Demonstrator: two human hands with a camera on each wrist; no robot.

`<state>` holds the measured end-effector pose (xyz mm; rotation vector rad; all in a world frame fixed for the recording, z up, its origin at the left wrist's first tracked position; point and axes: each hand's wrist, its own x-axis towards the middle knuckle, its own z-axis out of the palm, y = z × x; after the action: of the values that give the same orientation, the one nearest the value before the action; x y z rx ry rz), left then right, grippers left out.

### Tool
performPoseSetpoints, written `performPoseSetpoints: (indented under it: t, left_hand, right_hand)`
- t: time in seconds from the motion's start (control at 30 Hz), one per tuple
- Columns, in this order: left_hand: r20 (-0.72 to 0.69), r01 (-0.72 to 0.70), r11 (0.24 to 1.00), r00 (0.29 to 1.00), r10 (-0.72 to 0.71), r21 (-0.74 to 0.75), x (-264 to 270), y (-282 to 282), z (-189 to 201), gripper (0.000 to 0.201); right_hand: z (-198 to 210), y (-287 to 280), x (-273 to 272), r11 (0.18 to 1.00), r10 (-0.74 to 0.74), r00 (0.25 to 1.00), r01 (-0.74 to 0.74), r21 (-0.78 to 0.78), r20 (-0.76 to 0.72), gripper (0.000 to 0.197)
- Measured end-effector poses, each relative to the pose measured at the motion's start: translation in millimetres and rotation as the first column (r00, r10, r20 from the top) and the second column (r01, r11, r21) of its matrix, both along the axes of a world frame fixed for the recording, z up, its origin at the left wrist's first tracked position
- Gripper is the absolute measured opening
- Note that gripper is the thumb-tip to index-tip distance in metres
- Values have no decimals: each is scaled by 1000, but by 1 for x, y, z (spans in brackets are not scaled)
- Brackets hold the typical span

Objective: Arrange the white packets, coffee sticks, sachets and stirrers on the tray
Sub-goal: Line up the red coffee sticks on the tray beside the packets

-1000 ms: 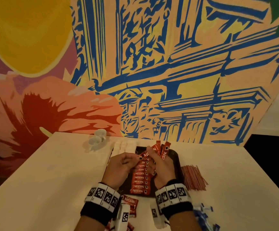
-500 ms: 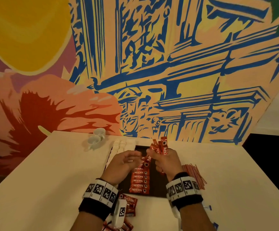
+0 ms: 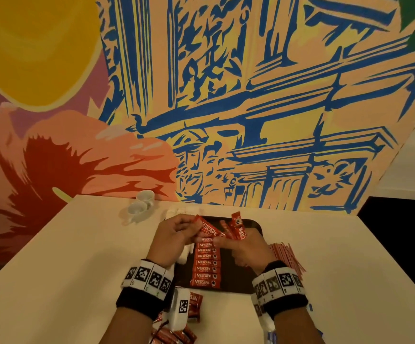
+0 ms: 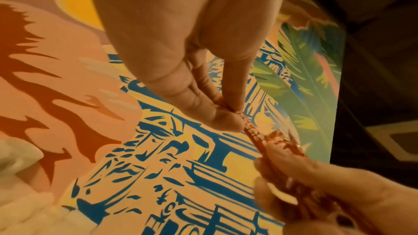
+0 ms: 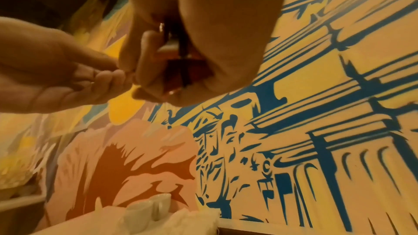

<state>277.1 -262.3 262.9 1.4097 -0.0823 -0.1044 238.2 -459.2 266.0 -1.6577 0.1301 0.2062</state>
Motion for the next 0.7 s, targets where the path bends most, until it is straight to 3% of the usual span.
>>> performPoseSetpoints:
  t: [0.1, 0.17, 0.27, 0.37, 0.43, 0.53, 0.63, 0.7]
  left_hand:
    - [-18, 38, 995, 999, -37, 96, 6, 0, -8, 9]
    - [53, 36, 962, 997, -52, 270, 11, -3, -13, 12]
    - [276, -63, 773, 950, -148, 631, 17, -10, -14, 36]
    - [390, -140, 543, 840, -378, 828, 27, -23, -8, 44]
    - [375, -161, 434, 799, -469, 886, 37, -31, -6, 39]
    - [323, -151, 348, 794, -515, 925, 54, -40, -8, 36]
    - [259, -88, 323, 805, -534, 942, 72, -46, -10, 32]
    - [212, -46, 338, 854, -475, 940, 90, -44, -14, 32]
  right_hand:
    - [-3, -10, 2, 984, -115, 993, 110, 142, 31, 30]
    - [-4, -14, 6, 977, -175, 984, 171, 127, 22, 33]
    - [-9, -19, 13, 977, -208, 978, 209, 37, -18, 34]
    - [-15, -24, 20, 973, -228, 972, 230, 23, -46, 32]
    - [-20, -27, 26, 970, -235, 969, 239, 49, -73, 32]
    - [-28, -32, 36, 969, -228, 968, 235, 70, -101, 28]
    - [-38, -38, 46, 958, -250, 958, 266, 106, -143, 35]
    - [-45, -41, 53, 949, -295, 944, 308, 68, -151, 41]
